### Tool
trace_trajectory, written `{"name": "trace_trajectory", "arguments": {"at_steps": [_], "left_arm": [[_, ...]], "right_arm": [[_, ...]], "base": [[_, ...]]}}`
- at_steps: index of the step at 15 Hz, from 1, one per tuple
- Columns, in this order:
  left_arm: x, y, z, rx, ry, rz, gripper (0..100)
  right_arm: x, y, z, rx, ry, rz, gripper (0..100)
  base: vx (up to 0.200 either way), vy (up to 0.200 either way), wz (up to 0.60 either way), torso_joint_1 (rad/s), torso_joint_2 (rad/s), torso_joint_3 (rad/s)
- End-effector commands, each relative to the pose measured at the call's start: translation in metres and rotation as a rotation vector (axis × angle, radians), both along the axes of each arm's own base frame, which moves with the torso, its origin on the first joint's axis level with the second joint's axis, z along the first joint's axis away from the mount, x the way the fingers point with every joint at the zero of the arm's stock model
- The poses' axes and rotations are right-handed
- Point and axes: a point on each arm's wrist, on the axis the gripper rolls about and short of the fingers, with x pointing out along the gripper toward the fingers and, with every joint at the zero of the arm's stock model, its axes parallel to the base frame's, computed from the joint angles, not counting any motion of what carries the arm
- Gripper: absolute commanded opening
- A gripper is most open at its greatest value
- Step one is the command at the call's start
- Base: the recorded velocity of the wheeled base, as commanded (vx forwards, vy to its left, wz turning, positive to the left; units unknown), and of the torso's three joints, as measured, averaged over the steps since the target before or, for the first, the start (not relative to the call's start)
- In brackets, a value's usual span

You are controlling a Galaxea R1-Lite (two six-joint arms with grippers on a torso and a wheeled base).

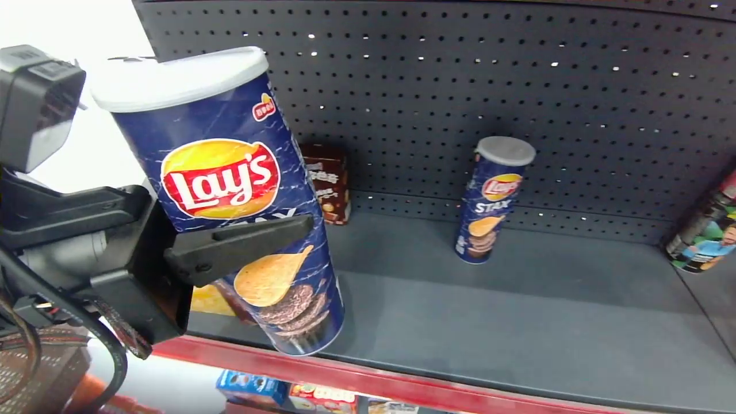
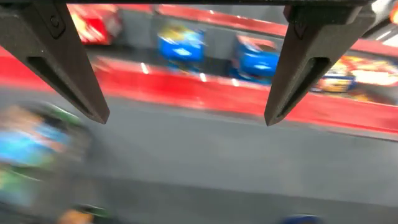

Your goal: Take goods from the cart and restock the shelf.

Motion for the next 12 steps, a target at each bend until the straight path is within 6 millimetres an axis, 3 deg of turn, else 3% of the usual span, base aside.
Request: {"name": "trace_trajectory", "arguments": {"at_steps": [1, 12], "left_arm": [[-0.0039, -0.0039, 0.0016, -0.014, 0.004, -0.027, 0], [-0.0045, -0.0019, -0.0068, -0.005, 0.017, -0.024, 0]], "right_arm": [[0.0, 0.0, 0.0, 0.0, 0.0, 0.0, 100], [0.0, 0.0, 0.0, -0.001, 0.0, 0.0, 100]], "base": [[0.0, 0.0, -0.6, 0.002, 0.0, 0.002], [0.0, 0.0, 0.0, 0.0, 0.0, 0.0]]}}
